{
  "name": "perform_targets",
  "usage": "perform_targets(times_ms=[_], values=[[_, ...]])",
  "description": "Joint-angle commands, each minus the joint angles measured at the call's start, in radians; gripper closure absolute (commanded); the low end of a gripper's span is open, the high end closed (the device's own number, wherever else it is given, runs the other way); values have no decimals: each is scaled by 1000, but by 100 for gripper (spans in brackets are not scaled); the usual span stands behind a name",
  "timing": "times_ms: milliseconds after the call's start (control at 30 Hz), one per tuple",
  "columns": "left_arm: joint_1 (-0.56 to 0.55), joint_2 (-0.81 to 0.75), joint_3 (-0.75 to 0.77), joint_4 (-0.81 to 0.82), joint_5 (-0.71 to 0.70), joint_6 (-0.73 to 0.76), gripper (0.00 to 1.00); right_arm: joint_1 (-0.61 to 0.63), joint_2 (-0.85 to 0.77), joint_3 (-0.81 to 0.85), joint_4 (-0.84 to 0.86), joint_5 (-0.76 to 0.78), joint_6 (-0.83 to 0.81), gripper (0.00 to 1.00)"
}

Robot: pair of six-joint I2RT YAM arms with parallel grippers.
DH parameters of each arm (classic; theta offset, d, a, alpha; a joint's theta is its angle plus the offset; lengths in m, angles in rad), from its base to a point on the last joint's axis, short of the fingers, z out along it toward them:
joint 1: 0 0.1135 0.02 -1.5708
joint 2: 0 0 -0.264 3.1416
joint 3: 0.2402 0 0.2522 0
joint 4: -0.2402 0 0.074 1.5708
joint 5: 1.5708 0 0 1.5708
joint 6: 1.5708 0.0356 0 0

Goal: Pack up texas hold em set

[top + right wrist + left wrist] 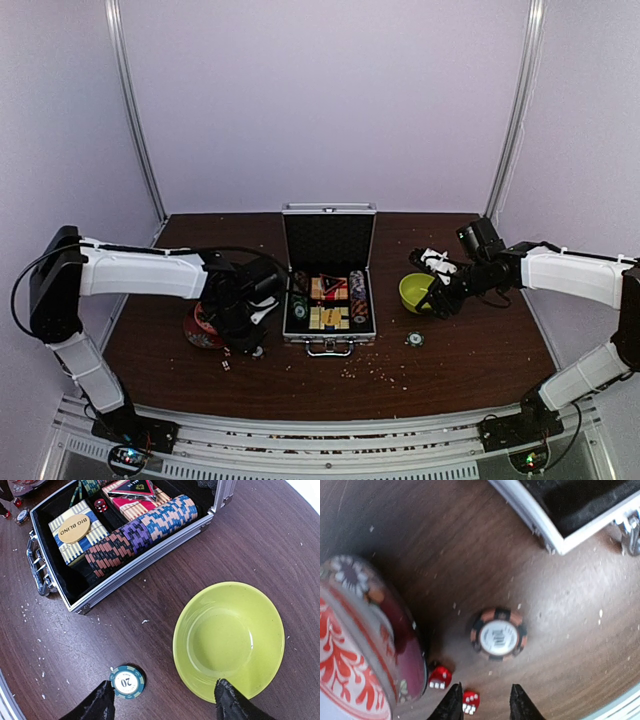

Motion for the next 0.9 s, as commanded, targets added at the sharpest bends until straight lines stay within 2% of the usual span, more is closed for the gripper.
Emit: perform_targets(times_ms=[0, 133, 433, 667, 867], values=[[-3, -96, -53, -58, 1, -92, 67, 5, 4, 11, -8, 3, -10, 31], [-2, -139, -95, -91, -7, -151, 63, 5, 6, 13, -8, 1, -10, 31], [-2, -125, -169, -92, 11, -197, 62, 7, 6, 11, -10, -1, -11, 31], [-3, -101, -185, -24, 31, -168, 62, 7, 7, 11, -10, -2, -11, 31], [-3, -64, -178, 20, 17, -111, 58, 8, 9, 11, -11, -2, -11, 31]])
